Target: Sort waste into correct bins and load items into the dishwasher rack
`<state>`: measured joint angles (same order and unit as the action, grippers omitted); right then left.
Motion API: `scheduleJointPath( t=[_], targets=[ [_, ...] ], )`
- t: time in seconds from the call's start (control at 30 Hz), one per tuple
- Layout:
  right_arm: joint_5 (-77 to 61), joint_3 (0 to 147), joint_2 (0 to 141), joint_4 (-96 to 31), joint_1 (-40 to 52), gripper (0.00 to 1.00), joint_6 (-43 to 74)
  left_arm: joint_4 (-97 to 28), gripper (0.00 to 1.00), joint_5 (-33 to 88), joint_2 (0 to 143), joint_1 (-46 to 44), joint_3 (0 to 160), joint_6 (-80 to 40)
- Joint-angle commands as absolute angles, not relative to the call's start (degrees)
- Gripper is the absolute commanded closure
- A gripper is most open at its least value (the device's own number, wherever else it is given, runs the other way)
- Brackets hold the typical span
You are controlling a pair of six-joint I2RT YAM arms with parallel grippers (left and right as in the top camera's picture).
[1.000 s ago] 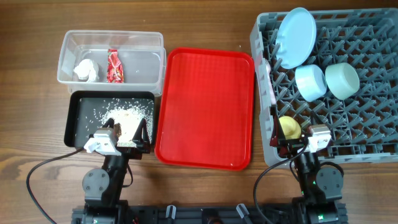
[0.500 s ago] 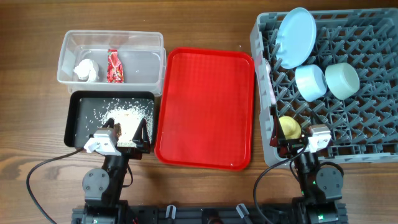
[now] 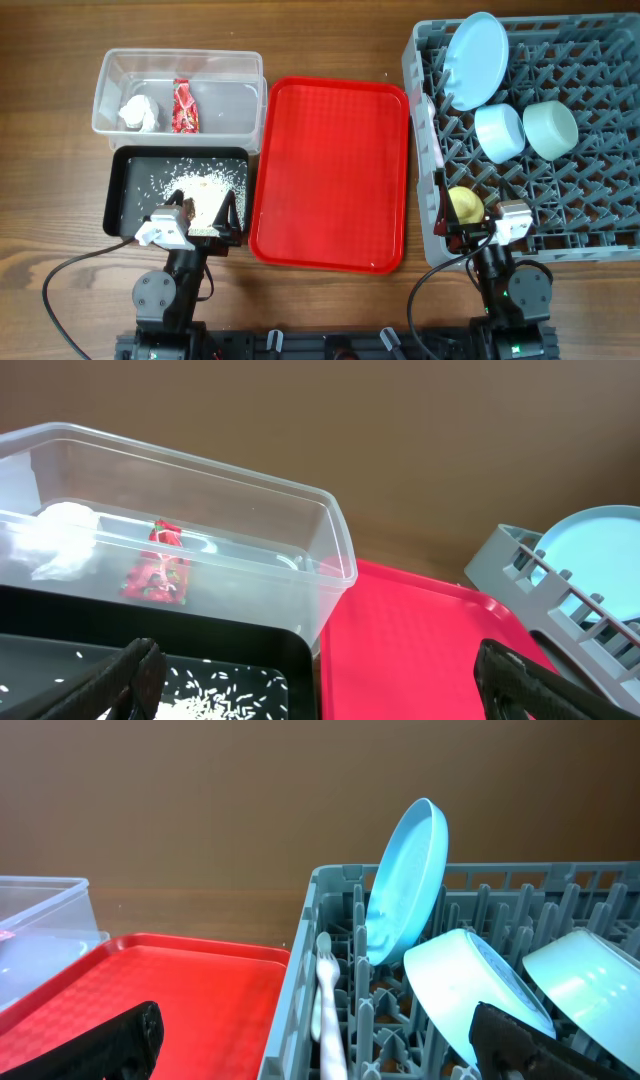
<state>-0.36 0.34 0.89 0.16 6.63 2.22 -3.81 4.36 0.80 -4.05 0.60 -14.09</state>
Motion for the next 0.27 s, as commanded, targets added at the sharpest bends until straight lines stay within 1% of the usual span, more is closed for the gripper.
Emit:
scheduleJointPath(
  t=[0.0, 0.23],
  targets=[
    [0.0, 0.3, 0.2, 0.4, 6.3, 0.0, 1.5, -4.1, 0.0, 4.4, 0.4, -3.7, 0.3, -14.4],
    [0.0, 0.3, 0.3, 0.4, 6.3, 0.0, 1.5, -4.1, 0.0, 4.4, 0.4, -3.7, 0.3, -14.4]
  ],
)
